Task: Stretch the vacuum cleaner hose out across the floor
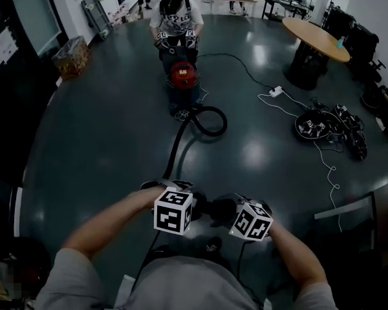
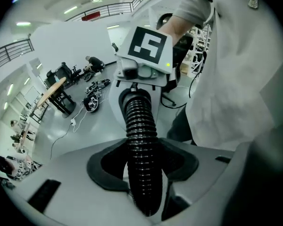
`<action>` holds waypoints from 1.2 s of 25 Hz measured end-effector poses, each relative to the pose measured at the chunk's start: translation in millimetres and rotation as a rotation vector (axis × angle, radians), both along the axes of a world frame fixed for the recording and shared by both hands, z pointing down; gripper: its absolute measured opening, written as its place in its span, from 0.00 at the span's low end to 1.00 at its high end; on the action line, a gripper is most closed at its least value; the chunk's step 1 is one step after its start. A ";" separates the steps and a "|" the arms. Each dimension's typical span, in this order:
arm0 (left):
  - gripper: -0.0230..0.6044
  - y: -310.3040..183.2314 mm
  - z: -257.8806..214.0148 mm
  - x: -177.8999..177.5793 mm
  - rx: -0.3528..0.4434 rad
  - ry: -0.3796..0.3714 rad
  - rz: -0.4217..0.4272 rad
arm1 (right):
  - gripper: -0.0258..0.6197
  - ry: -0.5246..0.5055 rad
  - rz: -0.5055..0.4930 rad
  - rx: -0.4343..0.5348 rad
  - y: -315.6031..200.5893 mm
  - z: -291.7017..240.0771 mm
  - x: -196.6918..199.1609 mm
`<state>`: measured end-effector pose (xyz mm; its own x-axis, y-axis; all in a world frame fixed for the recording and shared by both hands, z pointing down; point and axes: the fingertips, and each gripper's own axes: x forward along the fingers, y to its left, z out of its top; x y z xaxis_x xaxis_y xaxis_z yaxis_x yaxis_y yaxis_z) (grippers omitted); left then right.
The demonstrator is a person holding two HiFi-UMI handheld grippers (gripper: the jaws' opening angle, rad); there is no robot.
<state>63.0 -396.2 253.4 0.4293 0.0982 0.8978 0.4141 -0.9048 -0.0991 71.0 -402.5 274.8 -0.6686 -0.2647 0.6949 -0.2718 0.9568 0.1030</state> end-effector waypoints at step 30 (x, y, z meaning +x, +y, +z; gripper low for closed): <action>0.55 105.6 -77.0 -167.6 -0.636 0.669 -0.462 | 0.31 -0.634 1.447 0.008 128.6 -89.1 -101.1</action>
<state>-104.6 -290.6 176.4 0.9384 0.1698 0.3010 0.0489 -0.9274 0.3708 -30.1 -273.9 185.7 -0.0271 -0.9128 0.4074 -0.9167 -0.1398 -0.3743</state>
